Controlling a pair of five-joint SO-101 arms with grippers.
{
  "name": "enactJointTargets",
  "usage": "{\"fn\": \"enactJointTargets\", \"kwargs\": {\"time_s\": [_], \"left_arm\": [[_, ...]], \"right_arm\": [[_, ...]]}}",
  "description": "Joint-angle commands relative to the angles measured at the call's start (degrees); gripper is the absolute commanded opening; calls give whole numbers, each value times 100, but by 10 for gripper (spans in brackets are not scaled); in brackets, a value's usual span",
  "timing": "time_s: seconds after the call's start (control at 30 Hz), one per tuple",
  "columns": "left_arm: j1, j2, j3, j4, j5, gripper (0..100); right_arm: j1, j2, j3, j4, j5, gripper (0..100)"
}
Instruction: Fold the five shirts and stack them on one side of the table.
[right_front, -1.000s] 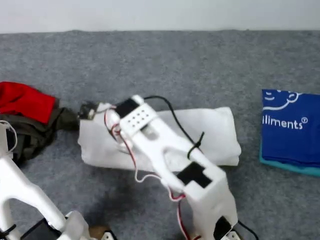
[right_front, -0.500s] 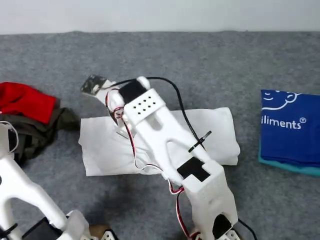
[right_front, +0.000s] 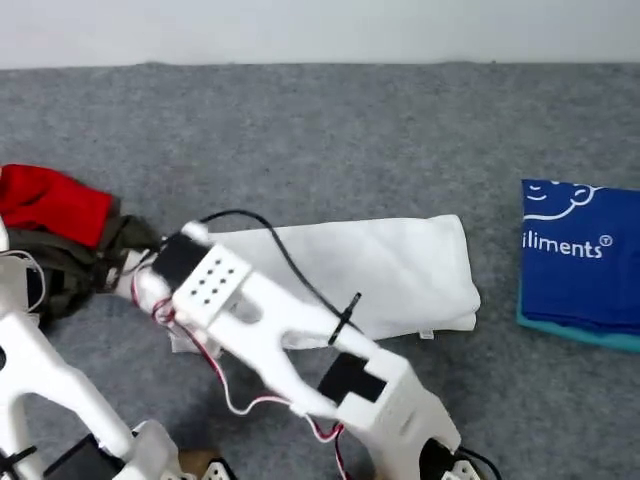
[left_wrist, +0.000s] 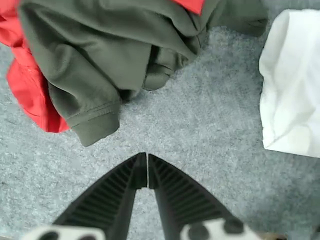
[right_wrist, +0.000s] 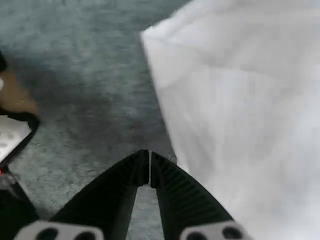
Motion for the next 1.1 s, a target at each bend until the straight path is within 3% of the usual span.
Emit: {"fn": "enactJointTargets", "kwargs": {"time_s": [0.0, 0.1, 0.23, 0.5, 0.63, 0.83, 1.07], "left_arm": [[-18, -185, -4, -123, -44, 15], [-18, -185, -22, -123, -44, 15], [-18, -167, -13, -123, -44, 15], [-18, -149, -13, -123, -44, 15], [-18, -149, -13, -132, -35, 15], [-18, -149, 4, -281, -35, 15], [-18, -149, 4, -281, -35, 15]], "right_arm": [[48, 127, -18, -110, -26, 9], [523, 549, -26, -585, 44, 9], [1297, 1015, -44, -1349, 712, 9], [2123, 1147, -712, -1578, 818, 9], [2105, 1024, -818, -1314, 800, 9], [1481, 804, -1556, 163, 782, 9], [901, 593, -1187, 251, 141, 9]]}}
